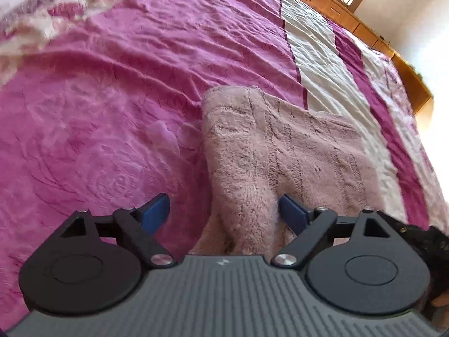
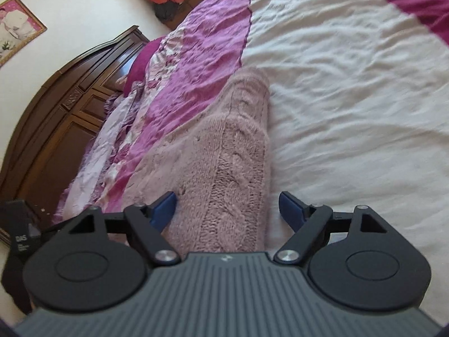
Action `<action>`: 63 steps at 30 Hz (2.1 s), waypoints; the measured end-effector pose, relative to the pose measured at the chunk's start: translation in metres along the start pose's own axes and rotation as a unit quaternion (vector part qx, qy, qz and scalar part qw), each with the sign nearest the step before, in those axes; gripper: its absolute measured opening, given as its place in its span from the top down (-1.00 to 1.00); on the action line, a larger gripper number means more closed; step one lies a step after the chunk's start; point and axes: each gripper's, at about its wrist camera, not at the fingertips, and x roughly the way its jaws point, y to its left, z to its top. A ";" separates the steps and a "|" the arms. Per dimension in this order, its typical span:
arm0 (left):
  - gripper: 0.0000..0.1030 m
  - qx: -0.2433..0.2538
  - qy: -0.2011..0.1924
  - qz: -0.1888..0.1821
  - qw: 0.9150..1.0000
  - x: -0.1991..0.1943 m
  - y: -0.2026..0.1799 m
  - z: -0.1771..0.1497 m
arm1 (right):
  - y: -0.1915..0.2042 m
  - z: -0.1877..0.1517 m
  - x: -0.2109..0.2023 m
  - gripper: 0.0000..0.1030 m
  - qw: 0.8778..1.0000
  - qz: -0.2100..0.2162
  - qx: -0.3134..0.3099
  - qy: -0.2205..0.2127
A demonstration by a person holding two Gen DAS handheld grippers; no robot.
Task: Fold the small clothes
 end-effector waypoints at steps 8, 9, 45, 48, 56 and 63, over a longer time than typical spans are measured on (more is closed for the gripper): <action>-0.21 -0.037 0.015 -0.084 0.996 0.014 0.006 -0.001 | 0.002 0.008 0.020 -0.38 0.999 0.024 0.007 0.032; -0.10 -0.048 0.018 -0.096 0.994 0.014 0.006 -0.001 | 0.005 0.009 0.021 -0.31 0.999 0.024 0.008 0.035; 0.19 0.141 0.047 -0.093 0.985 -0.065 -0.125 -0.138 | -0.050 -0.077 -0.159 -0.11 0.997 -0.077 0.020 -0.026; 0.06 0.157 0.041 -0.076 0.984 -0.073 -0.129 -0.136 | -0.047 -0.077 -0.163 -0.15 0.996 -0.080 0.021 -0.029; -0.14 0.179 0.053 -0.043 0.981 -0.092 -0.128 -0.144 | -0.032 -0.089 -0.201 -0.14 0.993 -0.106 -0.024 -0.055; -0.35 0.189 0.053 0.015 0.980 -0.081 -0.116 -0.153 | -0.034 -0.110 -0.212 0.39 0.990 -0.122 -0.032 -0.065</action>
